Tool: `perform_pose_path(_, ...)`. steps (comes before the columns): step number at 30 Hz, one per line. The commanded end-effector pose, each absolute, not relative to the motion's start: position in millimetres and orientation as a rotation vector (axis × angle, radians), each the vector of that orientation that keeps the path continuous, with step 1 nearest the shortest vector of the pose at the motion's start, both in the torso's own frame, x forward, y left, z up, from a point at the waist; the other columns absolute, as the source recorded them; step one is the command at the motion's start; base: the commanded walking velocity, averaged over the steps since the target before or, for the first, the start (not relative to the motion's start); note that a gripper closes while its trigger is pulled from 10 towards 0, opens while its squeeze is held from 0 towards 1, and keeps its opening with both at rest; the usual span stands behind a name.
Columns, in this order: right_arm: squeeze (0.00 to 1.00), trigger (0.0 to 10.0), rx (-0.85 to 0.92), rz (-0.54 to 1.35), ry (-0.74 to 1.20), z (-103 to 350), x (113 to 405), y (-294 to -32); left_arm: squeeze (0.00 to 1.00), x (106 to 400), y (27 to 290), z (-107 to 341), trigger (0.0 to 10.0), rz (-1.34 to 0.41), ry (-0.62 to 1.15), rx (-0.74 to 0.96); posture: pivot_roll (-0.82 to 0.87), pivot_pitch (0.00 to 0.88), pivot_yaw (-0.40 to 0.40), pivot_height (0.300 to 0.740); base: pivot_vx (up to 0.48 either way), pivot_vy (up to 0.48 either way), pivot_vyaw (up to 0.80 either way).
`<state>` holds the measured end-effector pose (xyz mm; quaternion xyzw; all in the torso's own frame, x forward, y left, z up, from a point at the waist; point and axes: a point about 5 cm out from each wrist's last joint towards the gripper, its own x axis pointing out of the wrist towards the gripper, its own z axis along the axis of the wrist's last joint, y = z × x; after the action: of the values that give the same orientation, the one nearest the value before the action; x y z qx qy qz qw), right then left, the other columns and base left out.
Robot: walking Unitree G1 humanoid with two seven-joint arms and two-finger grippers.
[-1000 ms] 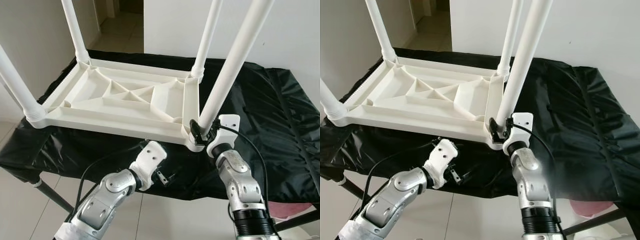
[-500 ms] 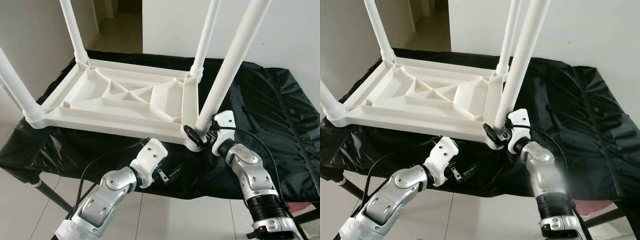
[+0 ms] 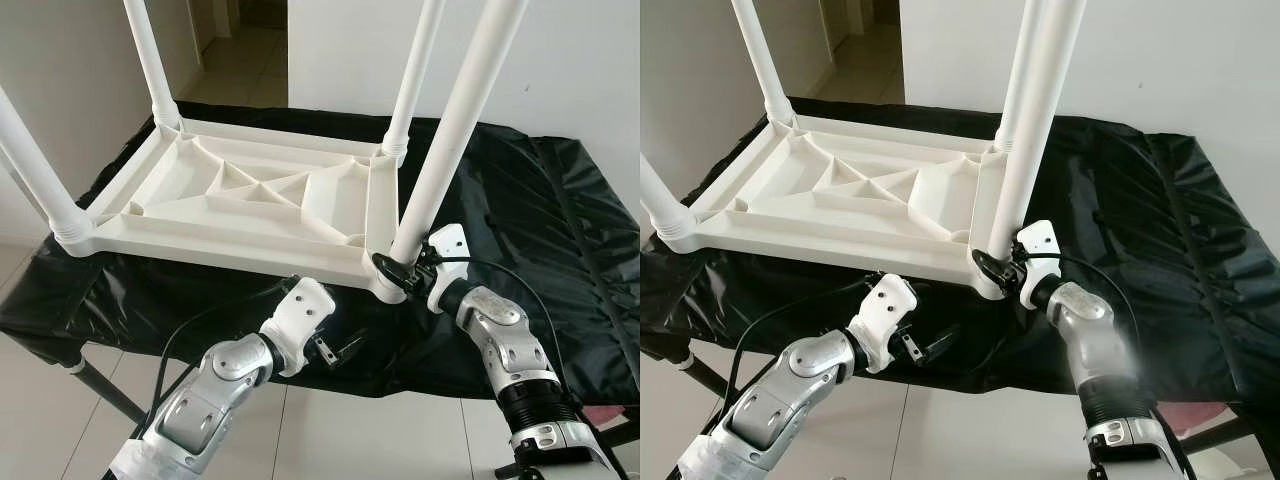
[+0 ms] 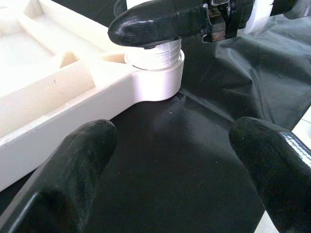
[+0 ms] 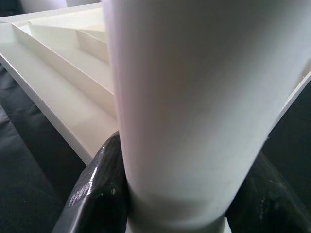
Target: Building children table
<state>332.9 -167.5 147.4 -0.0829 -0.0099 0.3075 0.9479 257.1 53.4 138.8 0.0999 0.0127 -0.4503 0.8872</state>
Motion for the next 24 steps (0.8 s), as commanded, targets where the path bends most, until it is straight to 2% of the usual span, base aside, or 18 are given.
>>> perform_pose_path(1, 0.00, 10.0, -0.185, 0.612, 0.006, 142.7, 332.6, -171.4, 0.00, 254.9, 52.1, 139.4, 10.0, -0.975, 0.027, 0.219, -0.01, 0.070, -0.002, 0.740, 0.000, 0.000, 0.00)
perform_pose_path(5, 0.00, 10.0, -0.151, 0.564, 0.011, 143.5, 332.5, -172.8, 0.00, 254.7, 52.6, 139.4, 10.0, -0.972, 0.029, 0.216, -0.01, 0.078, -0.003, 0.740, 0.000, 0.000, 0.00)
perform_pose_path(13, 0.00, 10.0, -0.042, 0.341, 0.031, 142.7, 328.7, -162.7, 0.00, 251.2, 50.7, 137.5, 10.0, -0.974, 0.035, 0.204, -0.02, 0.091, -0.006, 0.740, 0.000, 0.000, 0.00)
perform_pose_path(18, 0.00, 10.0, -0.004, 0.184, 0.035, 144.0, 326.4, -157.9, 0.00, 252.1, 51.4, 137.8, 10.0, -0.973, 0.036, 0.205, -0.02, 0.093, -0.005, 0.740, 0.000, 0.000, 0.00)
perform_pose_path(24, 0.00, 10.0, -0.001, 0.088, 0.038, 143.3, 322.8, -153.0, 0.00, 251.6, 51.8, 138.0, 10.0, -0.974, 0.035, 0.207, -0.02, 0.089, -0.005, 0.740, 0.000, 0.000, 0.00)
